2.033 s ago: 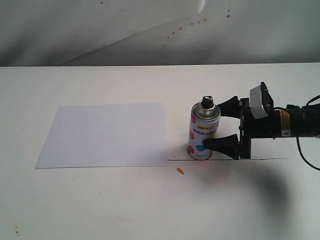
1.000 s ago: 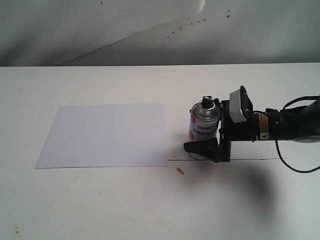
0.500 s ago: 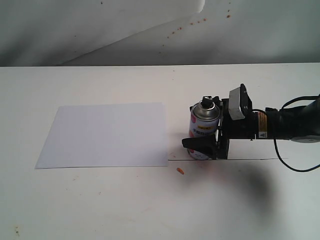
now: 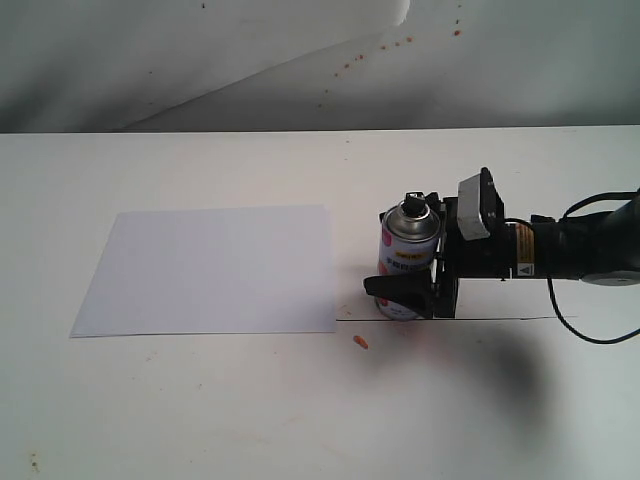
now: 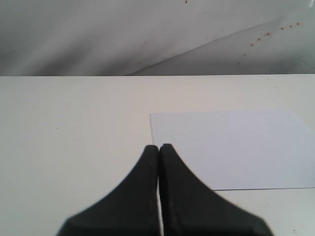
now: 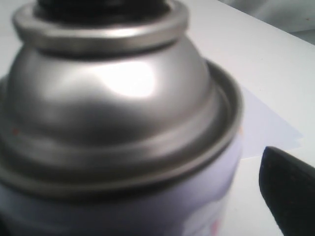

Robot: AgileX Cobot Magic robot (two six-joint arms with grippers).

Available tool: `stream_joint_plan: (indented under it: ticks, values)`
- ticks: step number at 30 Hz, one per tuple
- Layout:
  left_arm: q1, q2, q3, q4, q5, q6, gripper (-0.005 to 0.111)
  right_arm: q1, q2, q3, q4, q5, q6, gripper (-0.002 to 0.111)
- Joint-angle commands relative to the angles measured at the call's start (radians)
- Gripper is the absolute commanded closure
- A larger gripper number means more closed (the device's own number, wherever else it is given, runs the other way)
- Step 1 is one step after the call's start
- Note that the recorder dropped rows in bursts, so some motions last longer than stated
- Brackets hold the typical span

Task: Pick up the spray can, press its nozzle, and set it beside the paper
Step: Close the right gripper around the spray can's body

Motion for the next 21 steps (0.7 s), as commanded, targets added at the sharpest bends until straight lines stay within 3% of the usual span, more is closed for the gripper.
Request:
stream_joint_plan:
  ticks: [1,21]
  values:
    - [0.003,-0.004,0.004,-0.003,-0.013,-0.001,0.107,0.002,-0.001,-0.004,0.011,-0.011,0.004,0.003]
    - [0.003,-0.004,0.004,-0.003,-0.013,-0.004,0.107,0.002,-0.001,-0.004,0.062,-0.011,0.004,0.003]
